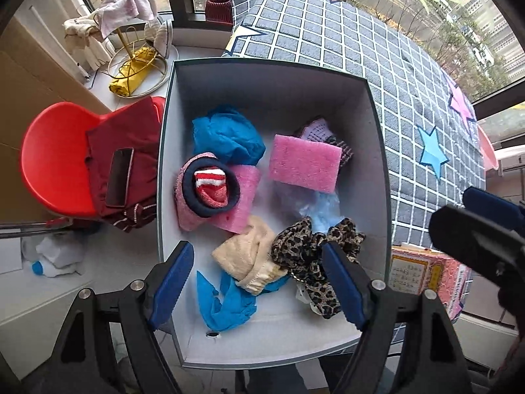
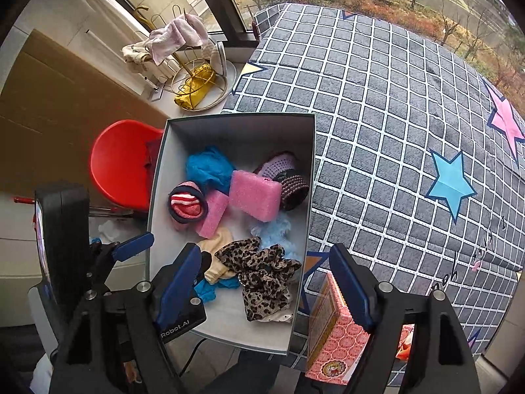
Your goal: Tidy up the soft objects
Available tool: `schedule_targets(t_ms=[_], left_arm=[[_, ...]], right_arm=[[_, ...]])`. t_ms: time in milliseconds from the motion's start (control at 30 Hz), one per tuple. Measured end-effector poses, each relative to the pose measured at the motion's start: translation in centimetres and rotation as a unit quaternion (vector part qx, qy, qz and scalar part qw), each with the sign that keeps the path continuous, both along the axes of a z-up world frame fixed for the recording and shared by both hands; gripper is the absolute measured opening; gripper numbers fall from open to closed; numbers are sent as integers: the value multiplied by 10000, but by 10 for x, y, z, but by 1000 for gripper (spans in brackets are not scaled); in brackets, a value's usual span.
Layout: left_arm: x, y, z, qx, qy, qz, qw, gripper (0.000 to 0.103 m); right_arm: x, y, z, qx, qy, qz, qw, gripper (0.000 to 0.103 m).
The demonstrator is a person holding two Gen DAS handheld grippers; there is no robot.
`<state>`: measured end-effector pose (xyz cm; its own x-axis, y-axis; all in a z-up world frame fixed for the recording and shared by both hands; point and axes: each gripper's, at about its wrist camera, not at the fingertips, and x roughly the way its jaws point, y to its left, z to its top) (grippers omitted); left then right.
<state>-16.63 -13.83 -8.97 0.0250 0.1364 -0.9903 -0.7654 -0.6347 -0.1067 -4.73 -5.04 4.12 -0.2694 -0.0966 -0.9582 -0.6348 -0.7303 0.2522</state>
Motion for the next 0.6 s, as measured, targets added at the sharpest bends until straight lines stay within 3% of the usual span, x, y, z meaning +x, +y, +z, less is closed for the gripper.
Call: schedule_targets(t_ms=[300, 600], left_arm=[[-6, -7, -14, 67, 55, 121, 9999, 83], [-8, -15, -9, -3, 148, 30, 9999, 83]], right_arm=[[1, -7, 5, 35, 26, 34, 10000, 82], [1, -11, 7, 68, 1, 69, 10000, 82]])
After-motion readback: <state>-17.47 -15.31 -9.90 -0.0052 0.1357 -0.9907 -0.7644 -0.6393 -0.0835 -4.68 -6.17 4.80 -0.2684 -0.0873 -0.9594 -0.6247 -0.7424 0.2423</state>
